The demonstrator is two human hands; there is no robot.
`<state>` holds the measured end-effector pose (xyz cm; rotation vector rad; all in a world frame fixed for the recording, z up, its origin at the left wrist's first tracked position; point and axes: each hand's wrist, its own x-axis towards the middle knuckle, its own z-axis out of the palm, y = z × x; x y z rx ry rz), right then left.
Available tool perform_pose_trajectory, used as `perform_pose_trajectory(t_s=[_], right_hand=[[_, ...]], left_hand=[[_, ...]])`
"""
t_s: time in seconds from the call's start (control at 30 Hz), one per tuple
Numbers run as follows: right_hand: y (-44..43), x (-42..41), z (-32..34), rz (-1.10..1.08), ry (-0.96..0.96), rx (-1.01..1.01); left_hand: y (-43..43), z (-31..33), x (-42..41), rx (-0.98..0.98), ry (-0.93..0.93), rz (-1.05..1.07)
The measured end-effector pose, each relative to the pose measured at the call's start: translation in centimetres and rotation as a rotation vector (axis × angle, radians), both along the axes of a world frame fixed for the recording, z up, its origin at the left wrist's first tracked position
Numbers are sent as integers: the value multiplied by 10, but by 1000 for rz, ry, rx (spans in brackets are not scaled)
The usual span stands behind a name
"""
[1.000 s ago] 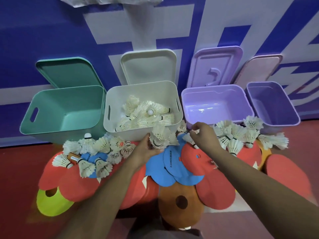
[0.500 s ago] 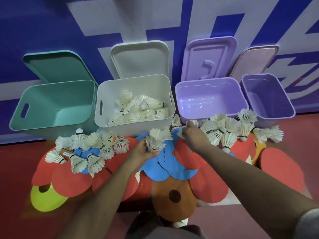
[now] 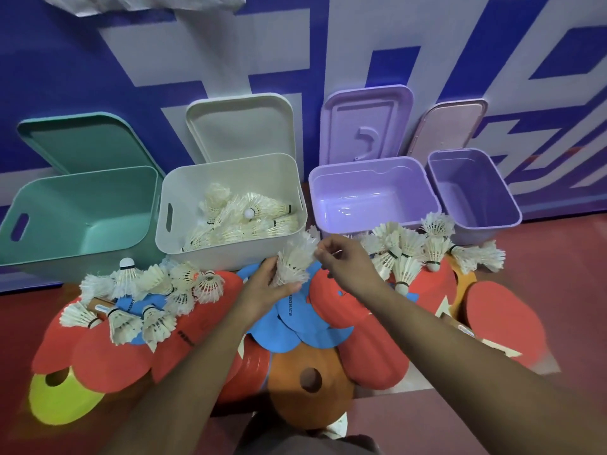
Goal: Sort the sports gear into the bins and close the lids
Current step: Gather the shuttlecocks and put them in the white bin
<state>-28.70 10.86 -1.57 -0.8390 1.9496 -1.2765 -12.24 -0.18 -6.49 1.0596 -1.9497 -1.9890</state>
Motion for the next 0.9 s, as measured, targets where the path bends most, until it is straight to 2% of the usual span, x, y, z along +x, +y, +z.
perform_pose_trajectory(t_s=[0.2,0.27,0.37,0.43,0.53,0.6,0.67,0.77,0.9], right_hand=[[29,-9,-7,26,1,9],[40,-15,2,65,24,12],[56,-32,10,128,229,-2],[66,-51,6,83,347,5],[85,-87,-16,-110,434,249],[96,-106,-32,-148,429,472],[101,-116,-45,-127,383,571],[96,-119,-57,-109,335,583],[88,-116,-69,-194,314,530]], left_hand=[[13,1,-9,-66,-37,-86],[19,-4,-17,-20,-24,-100],[31,-5,-33,50,39,-74],[36,-5,-43,90,67,-53],[38,-5,-51,107,57,-51],[39,-8,-53,110,32,-70],[40,-11,-53,115,9,-81],[42,-13,-54,119,-13,-72],[44,-17,-54,99,-17,-60]])
